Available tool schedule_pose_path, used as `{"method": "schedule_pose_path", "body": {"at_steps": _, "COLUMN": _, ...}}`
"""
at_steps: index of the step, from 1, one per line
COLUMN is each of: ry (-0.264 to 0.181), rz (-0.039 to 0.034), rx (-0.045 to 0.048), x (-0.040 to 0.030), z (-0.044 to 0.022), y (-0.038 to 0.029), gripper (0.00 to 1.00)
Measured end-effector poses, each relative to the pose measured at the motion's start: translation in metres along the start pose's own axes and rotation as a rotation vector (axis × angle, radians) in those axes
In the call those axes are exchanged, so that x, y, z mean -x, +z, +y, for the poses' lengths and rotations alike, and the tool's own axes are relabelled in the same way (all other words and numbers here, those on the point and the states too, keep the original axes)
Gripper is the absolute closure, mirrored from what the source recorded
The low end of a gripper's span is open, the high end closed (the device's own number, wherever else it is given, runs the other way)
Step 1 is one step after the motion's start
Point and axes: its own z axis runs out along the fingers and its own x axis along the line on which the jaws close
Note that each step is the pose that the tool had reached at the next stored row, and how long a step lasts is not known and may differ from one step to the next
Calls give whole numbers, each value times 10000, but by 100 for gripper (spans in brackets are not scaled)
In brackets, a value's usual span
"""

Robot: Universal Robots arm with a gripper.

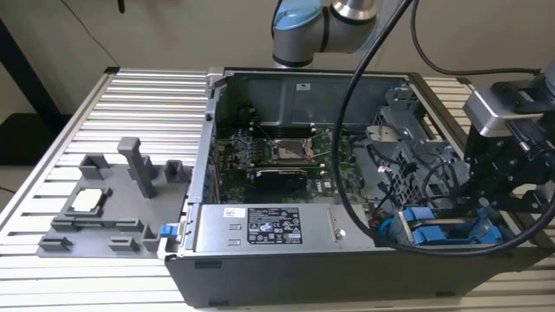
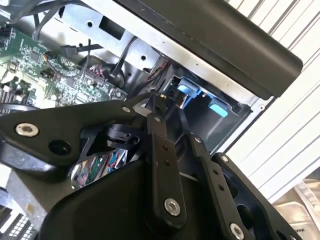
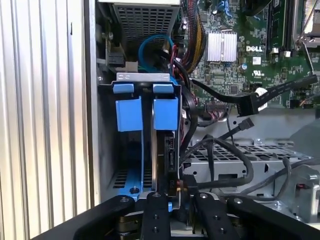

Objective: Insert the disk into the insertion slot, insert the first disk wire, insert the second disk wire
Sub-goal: 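Insert the first disk wire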

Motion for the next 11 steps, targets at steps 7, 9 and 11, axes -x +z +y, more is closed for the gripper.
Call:
{"method": "schedule_pose_path", "body": {"at_steps": 7, "ry": 0, "rz": 18, "rx": 0, "x": 28, "z": -7, "y": -278, "gripper": 73}}
{"method": "schedule_pose_path", "body": {"at_steps": 9, "ry": 0, "rz": 20, "rx": -1, "x": 33, "z": -8, "y": -323, "gripper": 73}}
{"method": "schedule_pose_path", "body": {"at_steps": 11, "ry": 0, "rz": 19, "rx": 0, "x": 33, "z": -9, "y": -329, "gripper": 73}}
